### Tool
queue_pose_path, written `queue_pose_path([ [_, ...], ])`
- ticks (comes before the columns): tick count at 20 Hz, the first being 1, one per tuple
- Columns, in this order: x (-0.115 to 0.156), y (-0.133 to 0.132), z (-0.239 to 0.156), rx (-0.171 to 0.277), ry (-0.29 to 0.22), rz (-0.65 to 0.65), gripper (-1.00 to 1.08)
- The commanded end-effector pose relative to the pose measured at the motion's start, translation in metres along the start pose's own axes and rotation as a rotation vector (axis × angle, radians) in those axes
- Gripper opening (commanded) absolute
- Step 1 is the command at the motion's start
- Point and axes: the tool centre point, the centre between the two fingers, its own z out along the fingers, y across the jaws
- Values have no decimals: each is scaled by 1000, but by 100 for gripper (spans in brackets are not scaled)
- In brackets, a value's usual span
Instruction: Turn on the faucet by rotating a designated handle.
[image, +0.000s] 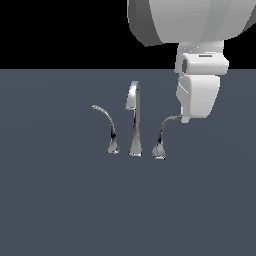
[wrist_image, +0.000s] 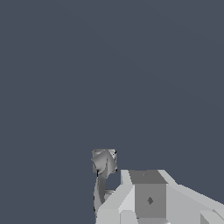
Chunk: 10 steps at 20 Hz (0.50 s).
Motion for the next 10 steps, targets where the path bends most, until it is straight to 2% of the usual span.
queue_pose_path([
  [1, -13, 5, 0, -2, -1, -9, -100],
  [10, -50, 25, -1, -7, -2, -16, -100],
])
